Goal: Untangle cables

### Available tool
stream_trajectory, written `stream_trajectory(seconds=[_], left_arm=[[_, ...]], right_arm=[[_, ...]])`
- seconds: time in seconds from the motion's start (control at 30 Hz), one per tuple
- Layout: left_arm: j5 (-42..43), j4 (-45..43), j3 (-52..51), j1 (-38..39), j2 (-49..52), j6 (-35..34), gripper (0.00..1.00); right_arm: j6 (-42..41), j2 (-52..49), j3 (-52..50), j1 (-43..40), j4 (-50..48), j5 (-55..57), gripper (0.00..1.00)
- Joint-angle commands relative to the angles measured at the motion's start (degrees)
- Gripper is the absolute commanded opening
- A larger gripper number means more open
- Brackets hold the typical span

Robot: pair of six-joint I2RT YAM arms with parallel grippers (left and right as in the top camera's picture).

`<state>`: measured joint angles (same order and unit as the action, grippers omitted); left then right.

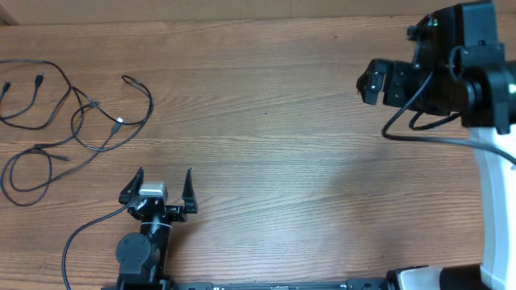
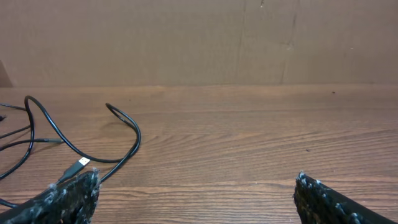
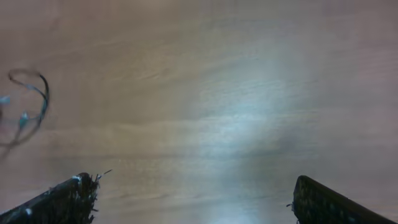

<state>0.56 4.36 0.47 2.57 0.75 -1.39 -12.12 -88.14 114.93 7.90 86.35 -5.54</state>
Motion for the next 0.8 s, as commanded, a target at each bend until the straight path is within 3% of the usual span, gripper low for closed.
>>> stream_trajectory(seconds=[0.0,0.23,0.37,0.77], left_arm=[[-1.0,0.0,-0.2,-0.4,-0.5,-0.1,1.00],[-1.0,0.0,-0.2,-0.4,-0.5,-0.1,1.00],[-1.0,0.0,-0.2,-0.4,-0.5,-0.1,1.00],[-1.0,0.0,-0.2,-0.4,-0.5,-0.1,1.00]], right_arm=[[0.2,5.4,0.6,-0.3,-3.5,1.2,1.00],[0.2,13.6,0.3,-0.3,-11.3,1.2,1.00],[0.2,19.0,-6.1,-0.3,-21.2,1.2,1.00],[0.0,41.9,-58.2,-0.3,-74.8,0.4,1.00]])
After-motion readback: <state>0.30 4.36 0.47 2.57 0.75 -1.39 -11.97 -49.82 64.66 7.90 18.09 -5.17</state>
